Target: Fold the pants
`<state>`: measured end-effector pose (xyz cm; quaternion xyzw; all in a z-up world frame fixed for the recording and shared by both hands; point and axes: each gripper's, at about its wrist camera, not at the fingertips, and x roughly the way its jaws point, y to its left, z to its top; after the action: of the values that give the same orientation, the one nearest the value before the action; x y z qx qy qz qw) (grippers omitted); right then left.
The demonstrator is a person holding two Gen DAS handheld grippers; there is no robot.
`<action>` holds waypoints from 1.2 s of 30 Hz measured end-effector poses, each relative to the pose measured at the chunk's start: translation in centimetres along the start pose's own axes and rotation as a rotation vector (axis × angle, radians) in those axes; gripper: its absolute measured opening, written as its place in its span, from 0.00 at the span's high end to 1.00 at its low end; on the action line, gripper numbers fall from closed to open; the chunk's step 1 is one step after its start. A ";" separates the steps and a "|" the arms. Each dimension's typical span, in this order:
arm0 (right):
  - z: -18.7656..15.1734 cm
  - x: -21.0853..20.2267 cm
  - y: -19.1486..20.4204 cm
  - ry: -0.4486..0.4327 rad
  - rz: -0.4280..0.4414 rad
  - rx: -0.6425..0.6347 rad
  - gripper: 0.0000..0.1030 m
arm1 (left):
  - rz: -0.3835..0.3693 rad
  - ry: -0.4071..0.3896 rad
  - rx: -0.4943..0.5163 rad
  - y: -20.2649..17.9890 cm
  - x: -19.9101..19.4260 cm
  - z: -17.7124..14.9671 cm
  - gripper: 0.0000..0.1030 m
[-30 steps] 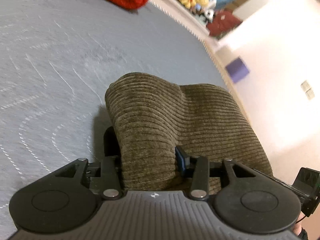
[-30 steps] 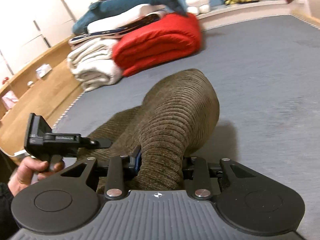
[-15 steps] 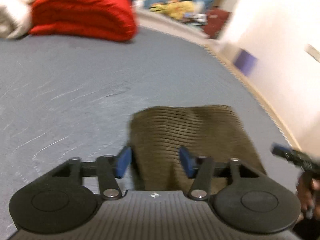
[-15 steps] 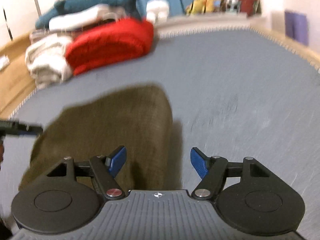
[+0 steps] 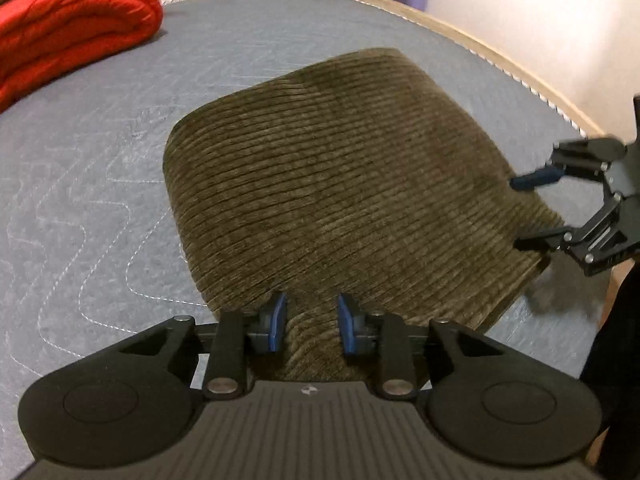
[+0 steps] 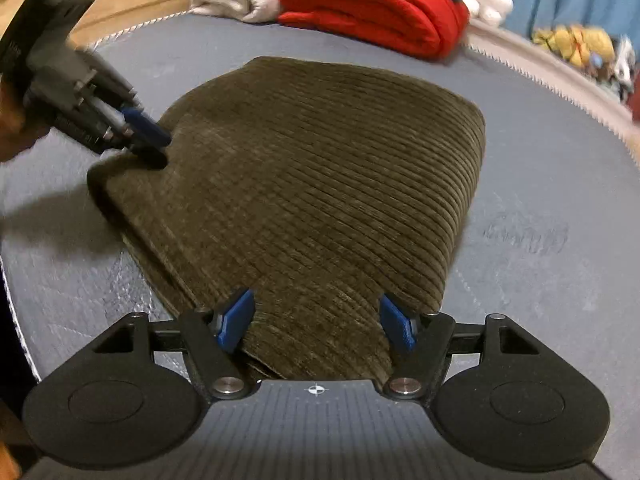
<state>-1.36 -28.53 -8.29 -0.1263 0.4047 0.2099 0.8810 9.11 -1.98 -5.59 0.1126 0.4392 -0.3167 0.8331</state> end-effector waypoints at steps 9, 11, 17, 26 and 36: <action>-0.7 -0.2 0.2 -0.008 -0.001 -0.010 0.31 | 0.088 -0.273 -0.210 2.8 -2.3 1.5 0.66; -1.0 -0.4 0.3 -0.006 -0.002 -0.012 0.30 | 0.122 -0.213 -0.249 3.6 0.1 2.0 0.66; -0.7 -0.3 0.5 -0.016 0.002 -0.002 0.28 | 0.194 -0.074 -0.323 4.7 3.5 2.3 0.42; 4.2 -2.9 -5.8 -0.293 -0.057 0.418 0.20 | 0.213 -0.079 -0.253 4.2 2.8 2.8 0.42; 10.7 10.9 -7.9 -0.004 -0.322 0.441 0.22 | 0.195 -0.086 -0.215 4.1 1.4 2.3 0.43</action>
<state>15.80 -28.38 -9.38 0.0065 0.4134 -0.0257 0.9102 13.76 -0.51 -5.69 0.0509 0.4214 -0.1901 0.8853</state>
